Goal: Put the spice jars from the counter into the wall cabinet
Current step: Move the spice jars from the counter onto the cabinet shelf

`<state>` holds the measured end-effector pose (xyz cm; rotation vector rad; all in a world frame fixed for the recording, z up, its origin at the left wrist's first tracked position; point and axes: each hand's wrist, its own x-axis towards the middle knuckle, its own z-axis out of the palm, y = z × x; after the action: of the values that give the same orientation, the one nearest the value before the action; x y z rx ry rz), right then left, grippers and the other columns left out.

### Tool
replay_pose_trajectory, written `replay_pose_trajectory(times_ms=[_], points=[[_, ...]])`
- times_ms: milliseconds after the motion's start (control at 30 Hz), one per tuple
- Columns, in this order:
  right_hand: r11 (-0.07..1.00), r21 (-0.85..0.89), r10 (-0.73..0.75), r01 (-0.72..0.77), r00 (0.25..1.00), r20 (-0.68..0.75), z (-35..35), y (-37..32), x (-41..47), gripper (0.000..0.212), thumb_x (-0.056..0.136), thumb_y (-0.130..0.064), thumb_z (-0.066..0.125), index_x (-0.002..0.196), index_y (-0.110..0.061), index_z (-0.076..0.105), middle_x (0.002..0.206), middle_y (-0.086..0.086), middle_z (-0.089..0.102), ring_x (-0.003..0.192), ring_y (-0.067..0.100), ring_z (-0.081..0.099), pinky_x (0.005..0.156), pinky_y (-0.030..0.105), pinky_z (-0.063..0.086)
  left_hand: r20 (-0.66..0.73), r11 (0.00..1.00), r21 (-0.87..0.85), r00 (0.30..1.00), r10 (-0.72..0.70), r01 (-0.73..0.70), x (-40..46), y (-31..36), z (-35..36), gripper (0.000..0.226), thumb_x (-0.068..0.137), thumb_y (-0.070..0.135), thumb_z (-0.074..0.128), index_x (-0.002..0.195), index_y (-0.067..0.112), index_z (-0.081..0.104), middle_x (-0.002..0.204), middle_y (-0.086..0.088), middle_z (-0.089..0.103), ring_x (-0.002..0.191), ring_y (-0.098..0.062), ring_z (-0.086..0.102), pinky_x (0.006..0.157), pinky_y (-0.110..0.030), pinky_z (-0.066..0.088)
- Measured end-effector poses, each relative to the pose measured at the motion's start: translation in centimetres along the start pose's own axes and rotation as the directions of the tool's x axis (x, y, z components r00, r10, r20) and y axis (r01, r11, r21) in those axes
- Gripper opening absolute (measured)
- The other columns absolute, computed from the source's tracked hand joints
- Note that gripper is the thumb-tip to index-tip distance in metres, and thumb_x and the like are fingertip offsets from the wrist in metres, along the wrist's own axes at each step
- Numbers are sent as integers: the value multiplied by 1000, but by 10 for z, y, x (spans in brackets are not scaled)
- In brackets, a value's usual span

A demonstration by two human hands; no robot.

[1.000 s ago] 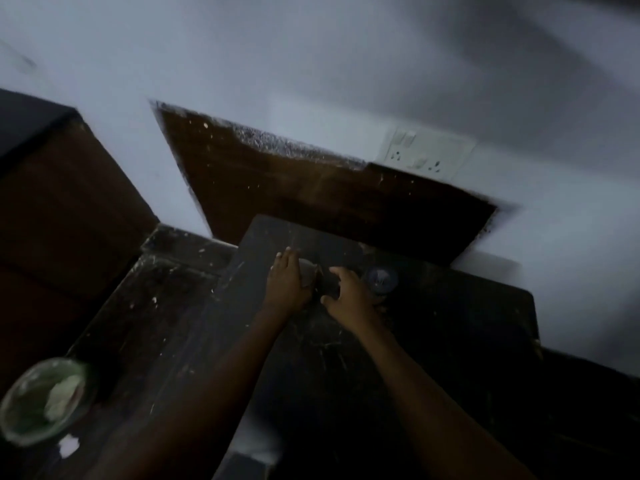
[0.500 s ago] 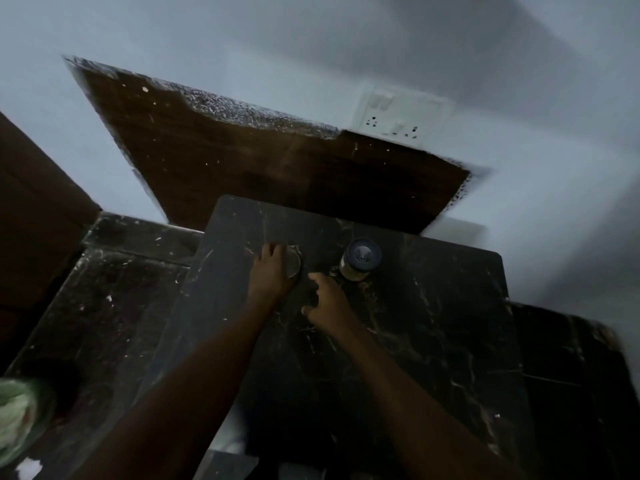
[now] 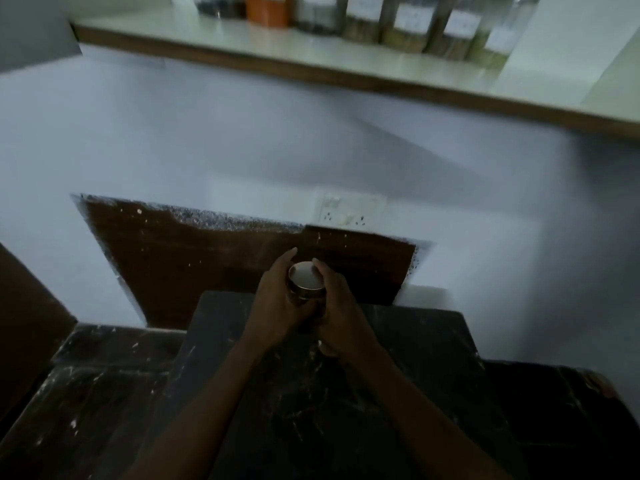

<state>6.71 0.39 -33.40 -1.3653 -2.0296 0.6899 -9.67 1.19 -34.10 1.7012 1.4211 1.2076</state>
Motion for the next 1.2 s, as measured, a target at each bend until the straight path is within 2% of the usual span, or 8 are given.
replay_pose_trajectory(times_ms=[100,333,467,567,733,867,1033,1200], points=[[996,38,-82,85,993,-85,-54,-31,18,95,83,-66,69,159,-25,28,159,-5,39,145,9,44,119,38,44,-50,981,-158,993,104,-111,19,49,-20,84,82,40,82,153,37,36,134,20,60,122,-2,62,100,-31,57],[962,85,-228,258,936,-269,-211,-109,39,92,67,-67,85,142,-49,35,130,-43,49,120,-19,51,90,7,50,-67,892,-347,957,284,-289,54,164,-34,70,88,62,66,150,38,42,143,10,59,130,-13,60,102,-50,56],[945,87,-279,315,916,-289,-289,-142,44,88,72,-56,86,143,-44,35,135,-28,52,119,-3,59,94,25,56,-39,853,-352,917,398,-385,83,226,-25,67,92,36,70,152,27,42,145,0,59,133,-23,60,109,-56,49],[936,37,-325,350,900,-291,-335,-153,55,83,77,-50,85,143,-44,36,139,-25,52,121,3,60,97,28,55,-62,845,-280,886,459,-456,111,271,-20,73,87,38,76,151,34,40,143,6,60,129,-17,61,104,-41,51],[919,-71,-388,388,855,-344,-392,-155,88,65,86,-34,80,141,-35,45,136,-17,54,119,-9,54,90,9,45,-108,872,-136,882,458,-470,157,334,-3,79,68,48,86,134,50,43,124,22,63,108,6,64,82,-19,56],[916,-154,-401,370,831,-386,-404,-146,114,58,83,-36,83,132,-26,56,129,-10,59,118,9,57,91,14,45,-59,851,-109,858,510,-514,188,355,28,69,69,28,94,120,47,52,115,22,63,103,4,67,72,-12,56],[953,-133,-302,271,877,-373,-407,-123,137,58,79,-37,86,131,-26,63,133,1,60,122,16,60,107,36,51,-12,906,-6,906,424,-424,221,349,52,90,58,34,98,134,25,52,128,11,63,114,-5,63,85,-17,53],[949,-178,-306,259,891,-335,-419,-111,144,60,81,-42,84,136,-30,64,141,0,59,129,14,54,109,27,45,92,949,21,946,310,-313,234,341,53,100,60,36,97,139,30,36,120,21,56,108,3,54,83,-15,47]])
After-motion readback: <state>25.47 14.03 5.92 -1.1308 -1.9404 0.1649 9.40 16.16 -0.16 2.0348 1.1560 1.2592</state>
